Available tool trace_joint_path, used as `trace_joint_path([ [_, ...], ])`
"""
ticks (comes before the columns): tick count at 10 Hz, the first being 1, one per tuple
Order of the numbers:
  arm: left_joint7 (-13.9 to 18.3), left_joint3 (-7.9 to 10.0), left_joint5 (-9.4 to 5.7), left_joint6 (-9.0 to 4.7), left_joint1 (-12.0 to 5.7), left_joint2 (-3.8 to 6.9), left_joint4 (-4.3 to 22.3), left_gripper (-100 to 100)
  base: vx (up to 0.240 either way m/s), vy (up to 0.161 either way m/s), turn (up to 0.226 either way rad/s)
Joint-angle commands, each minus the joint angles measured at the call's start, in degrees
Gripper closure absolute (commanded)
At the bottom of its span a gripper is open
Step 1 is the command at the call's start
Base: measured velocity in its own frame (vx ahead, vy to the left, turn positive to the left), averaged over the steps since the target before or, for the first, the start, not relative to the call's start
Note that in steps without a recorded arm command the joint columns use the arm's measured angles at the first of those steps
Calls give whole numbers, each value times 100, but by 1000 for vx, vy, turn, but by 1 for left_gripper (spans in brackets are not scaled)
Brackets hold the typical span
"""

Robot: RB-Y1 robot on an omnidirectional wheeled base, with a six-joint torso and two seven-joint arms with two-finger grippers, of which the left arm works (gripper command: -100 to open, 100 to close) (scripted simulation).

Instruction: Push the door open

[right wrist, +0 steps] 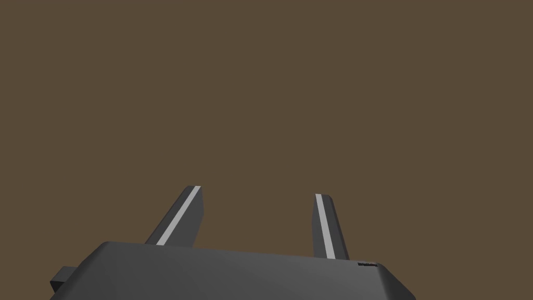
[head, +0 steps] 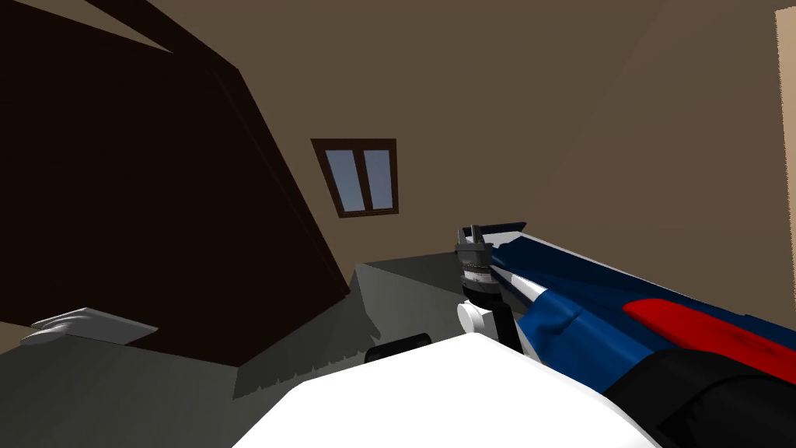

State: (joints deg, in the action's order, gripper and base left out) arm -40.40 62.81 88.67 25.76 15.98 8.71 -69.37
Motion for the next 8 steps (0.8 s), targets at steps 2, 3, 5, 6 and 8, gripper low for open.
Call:
trace_joint_path([
  [2, -215, 38, 454, 140, 67, -97, -59, -100, 24, -65, -63],
  [3, -215, 38, 499, 140, 67, -97, -59, -100, 25, -59, -22],
  [5, -436, 79, 875, 259, 131, -197, -135, -100, 19, -69, -60],
  [6, -540, 98, 1064, 314, 160, -244, -170, -100, 31, -85, -70],
  [8, -635, 115, 1275, 365, 188, -288, -203, -100, 30, -52, -26],
])
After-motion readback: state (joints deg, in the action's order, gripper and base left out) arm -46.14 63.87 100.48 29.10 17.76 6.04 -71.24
